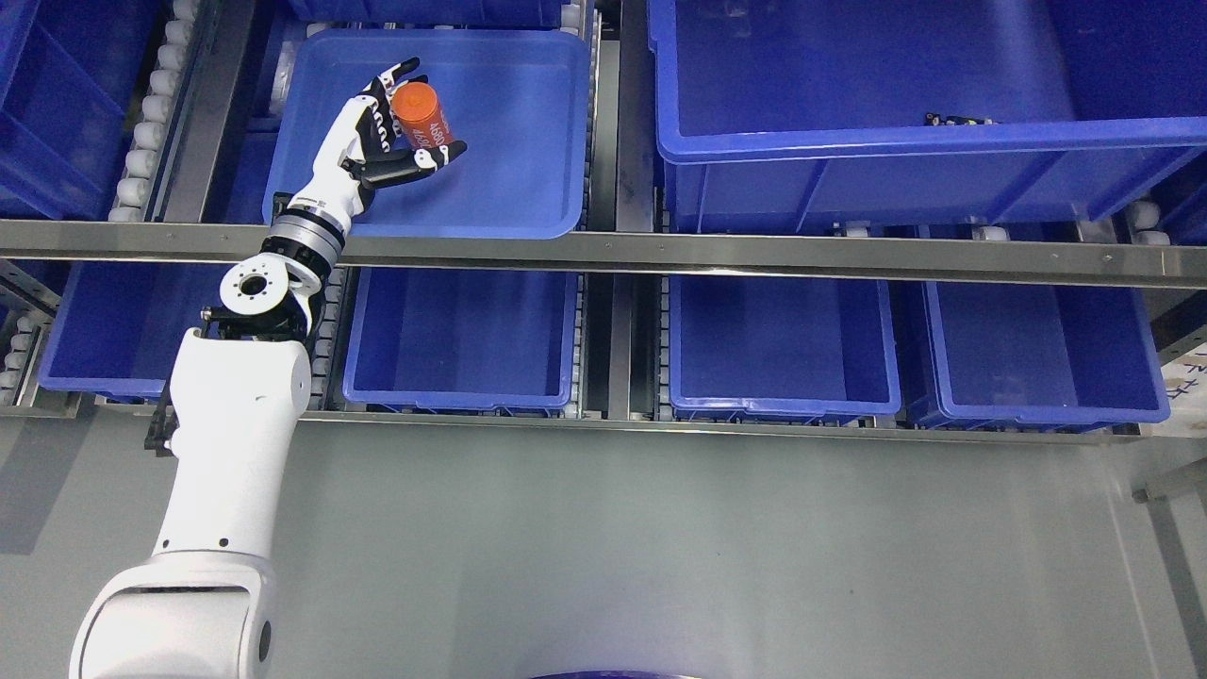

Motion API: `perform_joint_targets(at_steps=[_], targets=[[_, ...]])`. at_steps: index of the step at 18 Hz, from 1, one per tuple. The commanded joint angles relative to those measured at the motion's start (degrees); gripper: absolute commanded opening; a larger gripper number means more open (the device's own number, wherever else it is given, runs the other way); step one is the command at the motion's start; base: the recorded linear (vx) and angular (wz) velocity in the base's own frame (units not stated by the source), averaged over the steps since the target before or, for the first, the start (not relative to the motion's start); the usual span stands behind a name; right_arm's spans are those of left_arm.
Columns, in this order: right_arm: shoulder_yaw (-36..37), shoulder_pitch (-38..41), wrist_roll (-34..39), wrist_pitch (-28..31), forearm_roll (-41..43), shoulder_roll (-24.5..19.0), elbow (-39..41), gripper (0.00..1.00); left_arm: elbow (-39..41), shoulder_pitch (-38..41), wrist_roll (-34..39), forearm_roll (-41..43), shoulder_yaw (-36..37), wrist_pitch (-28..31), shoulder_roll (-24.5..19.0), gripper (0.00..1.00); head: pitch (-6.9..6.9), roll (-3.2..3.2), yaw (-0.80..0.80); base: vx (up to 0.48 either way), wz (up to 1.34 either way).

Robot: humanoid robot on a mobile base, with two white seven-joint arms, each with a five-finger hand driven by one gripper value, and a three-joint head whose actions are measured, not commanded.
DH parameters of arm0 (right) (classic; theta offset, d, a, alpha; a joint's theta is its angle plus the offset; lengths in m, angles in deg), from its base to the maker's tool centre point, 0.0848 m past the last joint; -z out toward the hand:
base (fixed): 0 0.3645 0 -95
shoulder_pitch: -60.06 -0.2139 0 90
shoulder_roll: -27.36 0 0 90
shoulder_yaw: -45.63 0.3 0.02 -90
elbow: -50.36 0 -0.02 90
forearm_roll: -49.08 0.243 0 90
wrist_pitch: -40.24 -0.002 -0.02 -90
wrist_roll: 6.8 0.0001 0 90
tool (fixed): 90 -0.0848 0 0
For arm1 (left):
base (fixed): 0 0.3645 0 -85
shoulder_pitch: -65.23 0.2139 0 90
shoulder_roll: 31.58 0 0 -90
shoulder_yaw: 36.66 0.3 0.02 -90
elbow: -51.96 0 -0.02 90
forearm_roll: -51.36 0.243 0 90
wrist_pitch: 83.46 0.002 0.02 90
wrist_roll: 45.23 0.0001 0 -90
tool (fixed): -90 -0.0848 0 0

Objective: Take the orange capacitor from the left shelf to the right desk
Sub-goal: 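Close the left hand around the orange capacitor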

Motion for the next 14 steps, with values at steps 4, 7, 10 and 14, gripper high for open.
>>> perform_joint_targets(at_steps=[4, 7, 10, 14], targets=[[0.7, 1.14, -0.01, -0.06, -0.18, 1.0, 1.0, 1.0, -1.99, 0.03, -2.03, -0.02, 0.7, -0.7, -0.6, 0.6, 0.0, 0.0, 0.0, 0.0, 0.0], [0.7, 1.14, -0.01, 0.03, -0.18, 1.0, 1.0, 1.0, -1.99, 0.29, -1.94, -0.1, -0.79, -1.05, -0.6, 0.46, 0.0, 0.0, 0.0, 0.0, 0.0], [0.7, 1.14, -0.01, -0.06, -0.18, 1.0, 1.0, 1.0, -2.08, 0.81, -2.03, -0.1, -1.84, -3.23, -0.34, 0.27, 0.0, 0.0, 0.0, 0.0, 0.0], [0.7, 1.14, -0.01, 0.03, -0.18, 1.0, 1.0, 1.0, -4.72, 0.9, -2.03, -0.1, -4.83, -8.61, 1.42, 0.0, 0.0, 0.0, 0.0, 0.0, 0.0]])
